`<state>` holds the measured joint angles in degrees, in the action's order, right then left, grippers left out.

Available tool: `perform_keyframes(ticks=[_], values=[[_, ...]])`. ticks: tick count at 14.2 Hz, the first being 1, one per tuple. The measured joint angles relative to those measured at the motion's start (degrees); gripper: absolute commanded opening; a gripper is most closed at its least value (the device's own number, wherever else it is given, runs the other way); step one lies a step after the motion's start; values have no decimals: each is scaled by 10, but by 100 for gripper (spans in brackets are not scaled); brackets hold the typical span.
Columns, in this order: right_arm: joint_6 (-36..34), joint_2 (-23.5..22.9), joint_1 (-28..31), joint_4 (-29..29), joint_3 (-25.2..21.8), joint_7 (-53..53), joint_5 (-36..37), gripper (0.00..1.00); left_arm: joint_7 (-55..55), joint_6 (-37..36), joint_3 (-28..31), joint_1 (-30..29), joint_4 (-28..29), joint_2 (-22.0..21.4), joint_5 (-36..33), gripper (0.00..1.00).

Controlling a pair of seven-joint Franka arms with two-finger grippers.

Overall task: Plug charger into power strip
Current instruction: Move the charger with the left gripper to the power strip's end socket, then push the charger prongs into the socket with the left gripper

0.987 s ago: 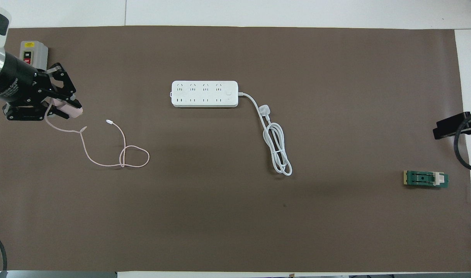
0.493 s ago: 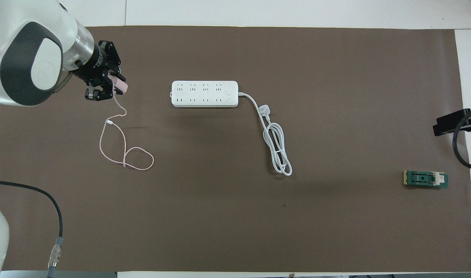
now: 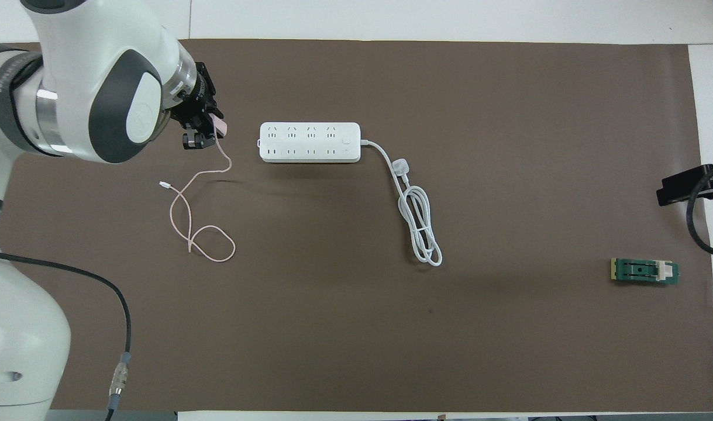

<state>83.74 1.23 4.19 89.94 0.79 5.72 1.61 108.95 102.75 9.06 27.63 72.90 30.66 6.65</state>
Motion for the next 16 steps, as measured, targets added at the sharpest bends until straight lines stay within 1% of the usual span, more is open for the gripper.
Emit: perform_keyframes(ticks=[4,9,11,16], values=[[0,0,0,0,0,0,0,100,37,18,1,28,-2,29,-13,0],[0,0,7,0,0,0,0,100,51,19,1,41,-6,39,-52,0],[0,0,8,0,0,0,0,100,60,18,2,45,-7,46,-57,0],[0,0,8,0,0,0,0,100,74,7,2,45,-49,86,-59,0]])
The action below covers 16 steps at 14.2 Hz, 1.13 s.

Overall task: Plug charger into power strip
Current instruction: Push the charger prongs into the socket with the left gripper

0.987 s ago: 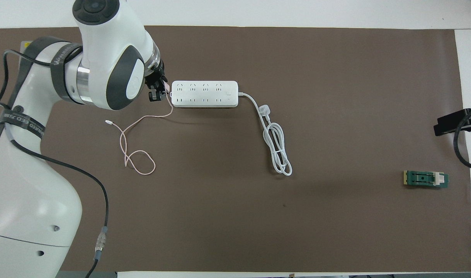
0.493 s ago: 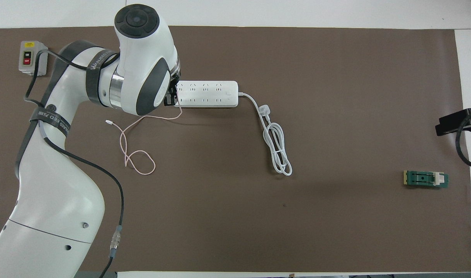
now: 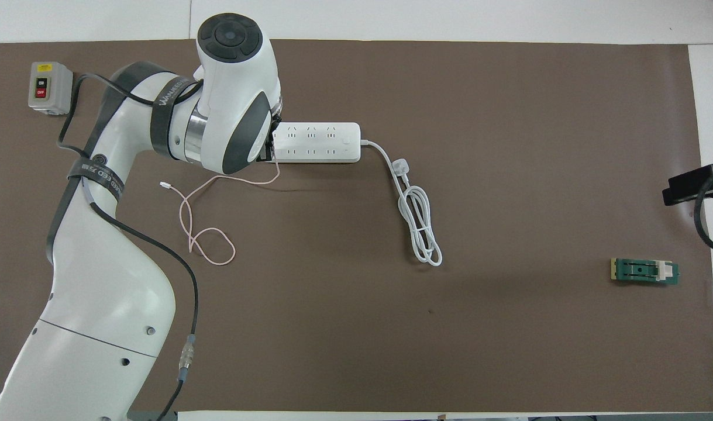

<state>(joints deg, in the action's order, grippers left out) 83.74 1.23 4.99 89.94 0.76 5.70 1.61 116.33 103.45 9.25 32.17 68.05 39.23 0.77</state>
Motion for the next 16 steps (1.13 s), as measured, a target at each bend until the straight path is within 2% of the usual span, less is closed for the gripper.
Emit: perform_keyframes(ticks=[5,16], values=[[0,0,0,0,0,0,0,100,2,-1,0,1,-10,17,0,0],[-1,0,0,0,0,0,0,100,2,-10,0,3,-10,21,0,0]])
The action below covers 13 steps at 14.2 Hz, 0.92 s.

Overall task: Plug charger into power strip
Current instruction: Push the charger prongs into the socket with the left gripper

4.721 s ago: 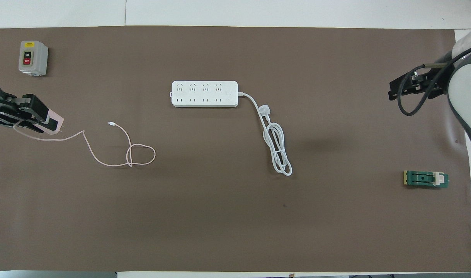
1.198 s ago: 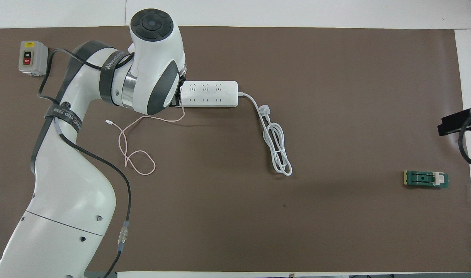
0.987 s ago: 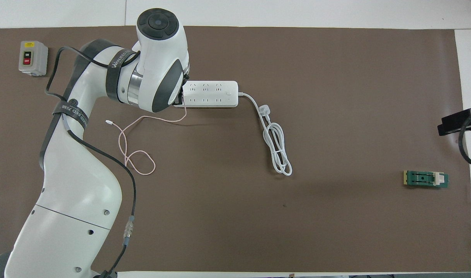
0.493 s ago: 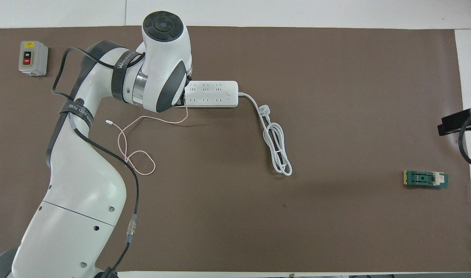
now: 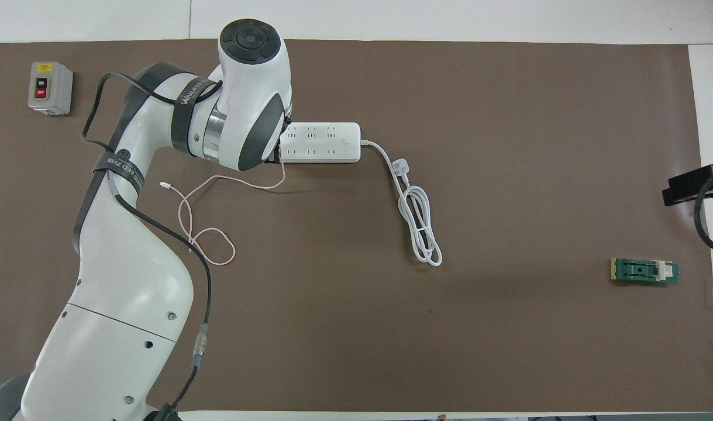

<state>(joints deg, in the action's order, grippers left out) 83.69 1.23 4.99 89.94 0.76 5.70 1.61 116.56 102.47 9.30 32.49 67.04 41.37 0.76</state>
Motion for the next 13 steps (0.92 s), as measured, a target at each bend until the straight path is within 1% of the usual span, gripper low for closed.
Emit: perform_keyframes(ticks=[13], values=[[0,0,0,0,0,0,0,100,0,2,0,0,5,7,0,0]])
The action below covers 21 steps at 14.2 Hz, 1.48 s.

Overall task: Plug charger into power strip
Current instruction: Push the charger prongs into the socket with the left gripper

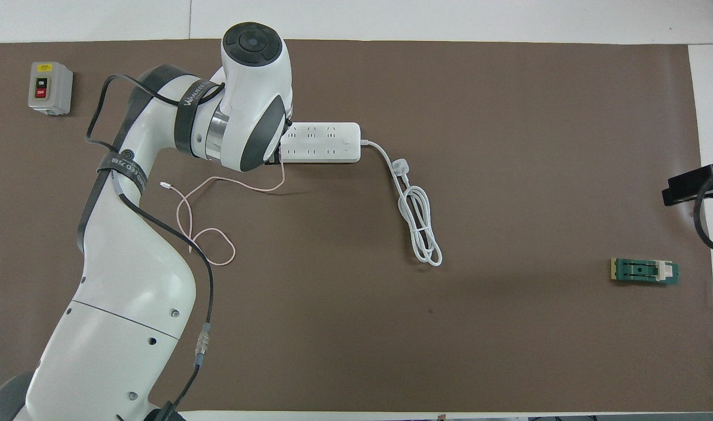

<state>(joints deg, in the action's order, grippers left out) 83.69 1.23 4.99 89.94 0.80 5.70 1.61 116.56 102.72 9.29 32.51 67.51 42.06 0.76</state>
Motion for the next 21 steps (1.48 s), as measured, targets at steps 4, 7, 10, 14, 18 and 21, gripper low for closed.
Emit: perform_keyframes(ticks=[4,7,10,14,18,21], values=[[0,0,0,0,0,0,0,100,0,2,0,1,0,0,0,0],[0,0,0,0,0,0,0,100,0,7,-1,2,2,0,-1,0],[0,0,0,0,0,0,0,100,0,11,-1,2,4,2,-1,0],[0,0,0,0,0,0,0,100,-1,15,-1,2,8,2,-1,0],[0,0,0,0,0,0,0,100,-10,37,-1,3,28,-2,-1,0],[0,0,0,0,0,0,0,100,-16,49,-2,2,42,-10,-1,0]])
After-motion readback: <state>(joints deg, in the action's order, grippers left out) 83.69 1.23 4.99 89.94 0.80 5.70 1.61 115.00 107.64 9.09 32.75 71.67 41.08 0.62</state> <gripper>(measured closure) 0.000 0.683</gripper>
